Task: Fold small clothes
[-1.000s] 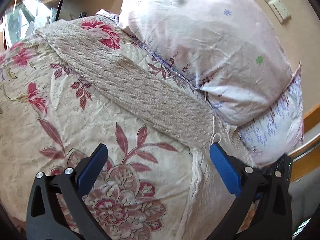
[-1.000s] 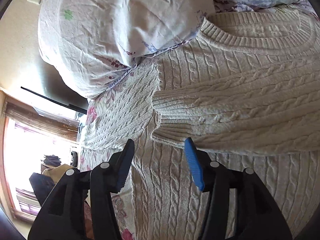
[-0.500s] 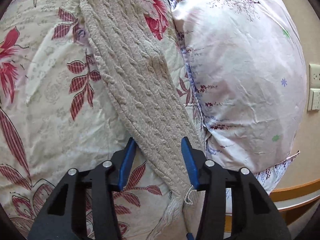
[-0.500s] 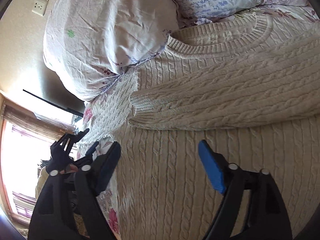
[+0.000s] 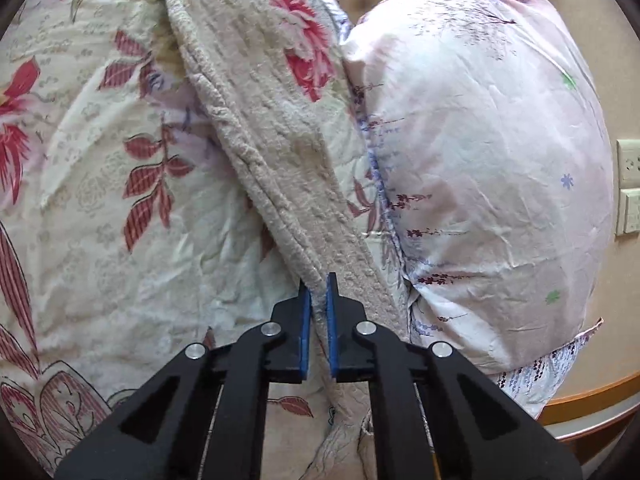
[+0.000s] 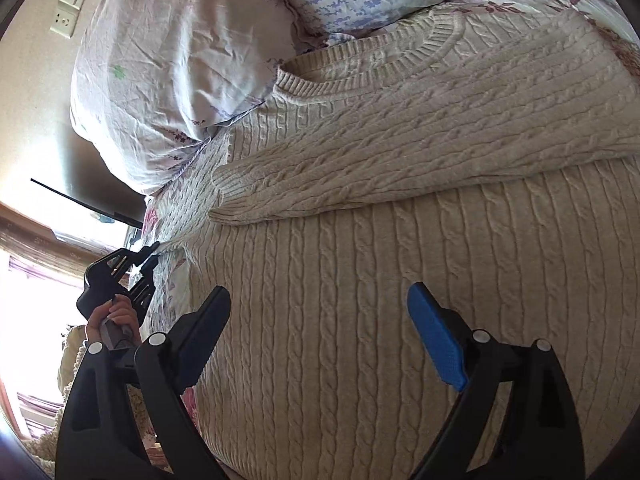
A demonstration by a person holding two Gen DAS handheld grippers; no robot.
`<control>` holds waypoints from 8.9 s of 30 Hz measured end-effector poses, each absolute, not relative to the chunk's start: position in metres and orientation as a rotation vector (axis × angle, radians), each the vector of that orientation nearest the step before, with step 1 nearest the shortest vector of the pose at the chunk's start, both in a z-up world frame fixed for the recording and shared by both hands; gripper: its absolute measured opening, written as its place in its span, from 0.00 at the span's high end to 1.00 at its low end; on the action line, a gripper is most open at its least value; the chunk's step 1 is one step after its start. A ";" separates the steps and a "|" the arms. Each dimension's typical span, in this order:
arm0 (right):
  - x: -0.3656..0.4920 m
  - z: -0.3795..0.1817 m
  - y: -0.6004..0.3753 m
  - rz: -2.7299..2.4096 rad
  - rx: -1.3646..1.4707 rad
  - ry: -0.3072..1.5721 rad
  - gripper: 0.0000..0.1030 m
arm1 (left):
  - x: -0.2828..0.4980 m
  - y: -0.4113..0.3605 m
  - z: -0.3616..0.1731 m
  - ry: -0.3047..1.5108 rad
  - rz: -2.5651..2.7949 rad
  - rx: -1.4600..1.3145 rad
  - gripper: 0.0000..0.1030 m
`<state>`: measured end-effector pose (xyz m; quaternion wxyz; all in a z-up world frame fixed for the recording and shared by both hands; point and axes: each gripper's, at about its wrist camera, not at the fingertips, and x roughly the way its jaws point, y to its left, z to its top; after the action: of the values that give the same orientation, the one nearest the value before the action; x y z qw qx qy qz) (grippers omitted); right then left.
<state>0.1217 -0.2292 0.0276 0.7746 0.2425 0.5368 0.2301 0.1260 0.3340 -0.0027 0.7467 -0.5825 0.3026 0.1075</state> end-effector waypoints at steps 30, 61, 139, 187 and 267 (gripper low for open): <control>0.103 0.014 -0.298 0.411 0.642 1.151 0.11 | 0.158 0.072 0.075 0.716 -0.375 -0.612 0.94; 0.106 0.014 -0.295 0.416 0.619 1.147 0.07 | 0.148 0.067 0.022 0.843 -0.205 -0.563 0.47; 0.190 0.048 -0.396 0.403 0.777 1.014 0.12 | 0.131 -0.113 0.072 0.676 -0.657 0.164 0.28; 0.200 0.003 -0.427 0.103 0.909 1.013 0.85 | 0.180 0.048 0.027 0.860 -0.078 -0.213 0.25; 0.249 0.049 -0.389 0.174 0.336 1.062 0.43 | 0.062 0.097 0.052 0.812 -0.108 -0.197 0.18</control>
<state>0.2494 -0.3892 0.0485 0.8453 0.1593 0.5033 0.0825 0.0617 0.0967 0.0521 0.9126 -0.0956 0.3941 -0.0525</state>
